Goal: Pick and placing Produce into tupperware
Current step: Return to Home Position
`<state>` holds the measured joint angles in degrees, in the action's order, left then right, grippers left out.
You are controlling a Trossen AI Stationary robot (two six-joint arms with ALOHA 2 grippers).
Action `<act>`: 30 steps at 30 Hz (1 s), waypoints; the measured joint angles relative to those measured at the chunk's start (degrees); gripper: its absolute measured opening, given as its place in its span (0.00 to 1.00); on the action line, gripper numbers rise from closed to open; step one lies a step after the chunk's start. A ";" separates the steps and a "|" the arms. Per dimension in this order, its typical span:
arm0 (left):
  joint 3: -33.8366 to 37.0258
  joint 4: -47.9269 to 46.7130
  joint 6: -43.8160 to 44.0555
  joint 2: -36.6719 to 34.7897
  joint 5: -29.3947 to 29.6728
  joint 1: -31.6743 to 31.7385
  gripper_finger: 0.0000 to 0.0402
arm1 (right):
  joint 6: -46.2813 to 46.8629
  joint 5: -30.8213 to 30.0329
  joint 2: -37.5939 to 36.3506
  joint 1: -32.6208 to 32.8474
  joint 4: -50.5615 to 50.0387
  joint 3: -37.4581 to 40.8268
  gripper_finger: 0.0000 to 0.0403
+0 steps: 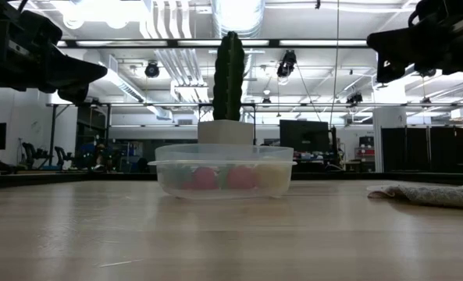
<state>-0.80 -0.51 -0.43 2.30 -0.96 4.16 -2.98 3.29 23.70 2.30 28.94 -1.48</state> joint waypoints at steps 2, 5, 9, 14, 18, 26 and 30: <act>0.00 0.00 0.00 -0.01 -0.01 0.00 0.00 | -0.02 0.06 0.00 0.25 -0.03 0.00 0.02; 0.00 0.00 0.02 0.07 -0.04 0.00 0.00 | -0.96 -0.23 -0.46 0.78 -0.02 0.00 0.02; 0.02 0.02 0.02 0.31 -0.07 0.00 0.00 | -1.51 -1.53 -1.92 0.86 -0.44 0.00 0.02; 0.07 0.06 0.02 0.72 -0.20 0.00 0.00 | -1.57 -3.36 -4.77 0.88 -5.34 -1.43 0.02; 0.09 0.07 0.04 1.36 -0.23 0.00 0.00 | -2.04 -3.97 -7.70 1.70 -14.27 -4.37 0.02; 0.09 0.05 0.05 2.65 -0.23 0.00 0.00 | -2.31 -8.70 -17.34 4.87 -23.06 -4.12 0.02; 0.09 0.04 0.07 3.26 -0.24 0.00 0.00 | -0.86 -11.36 -22.73 6.33 -26.00 -2.32 0.02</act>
<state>-0.71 -0.47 -0.36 5.56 -1.21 4.16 -3.85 -8.07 0.98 8.63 2.94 -3.79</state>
